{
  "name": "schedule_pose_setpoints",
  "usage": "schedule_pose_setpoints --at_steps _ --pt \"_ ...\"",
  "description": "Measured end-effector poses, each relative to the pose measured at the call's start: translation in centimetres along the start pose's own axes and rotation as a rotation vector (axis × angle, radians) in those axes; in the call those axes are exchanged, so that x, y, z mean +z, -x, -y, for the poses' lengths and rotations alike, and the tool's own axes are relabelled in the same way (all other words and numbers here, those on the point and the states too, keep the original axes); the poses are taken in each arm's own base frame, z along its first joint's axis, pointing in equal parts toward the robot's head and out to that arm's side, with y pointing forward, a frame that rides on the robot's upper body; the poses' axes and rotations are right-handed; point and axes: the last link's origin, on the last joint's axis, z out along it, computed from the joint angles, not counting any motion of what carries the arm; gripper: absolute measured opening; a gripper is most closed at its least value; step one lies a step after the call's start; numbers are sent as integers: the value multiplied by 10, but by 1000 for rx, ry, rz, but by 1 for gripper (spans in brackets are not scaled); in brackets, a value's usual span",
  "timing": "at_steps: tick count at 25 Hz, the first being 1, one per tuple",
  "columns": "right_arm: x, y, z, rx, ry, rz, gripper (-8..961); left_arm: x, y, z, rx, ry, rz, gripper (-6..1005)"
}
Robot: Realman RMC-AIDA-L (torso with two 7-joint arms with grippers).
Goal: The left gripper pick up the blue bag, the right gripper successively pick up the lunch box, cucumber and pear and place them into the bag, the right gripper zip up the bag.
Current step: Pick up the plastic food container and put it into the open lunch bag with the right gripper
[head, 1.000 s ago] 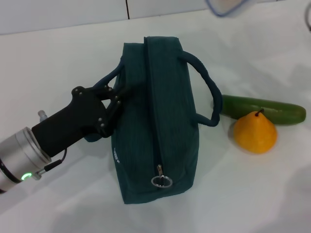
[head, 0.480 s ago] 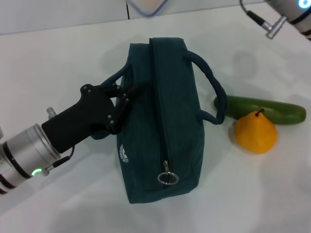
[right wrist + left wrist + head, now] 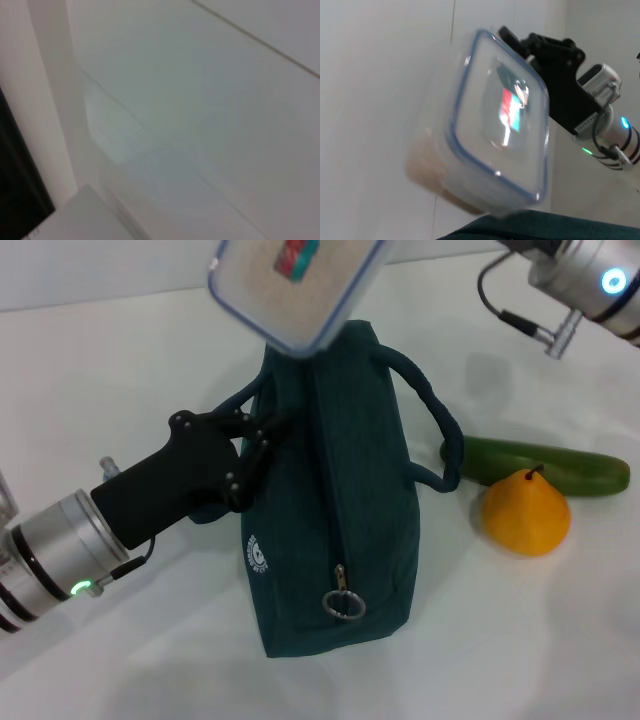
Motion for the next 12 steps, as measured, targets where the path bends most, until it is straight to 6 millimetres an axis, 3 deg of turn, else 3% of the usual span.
schedule_pose_setpoints --at_steps 12 --pt "-24 -5 -13 -70 37 -109 137 0 -1 2 -1 -17 -10 44"
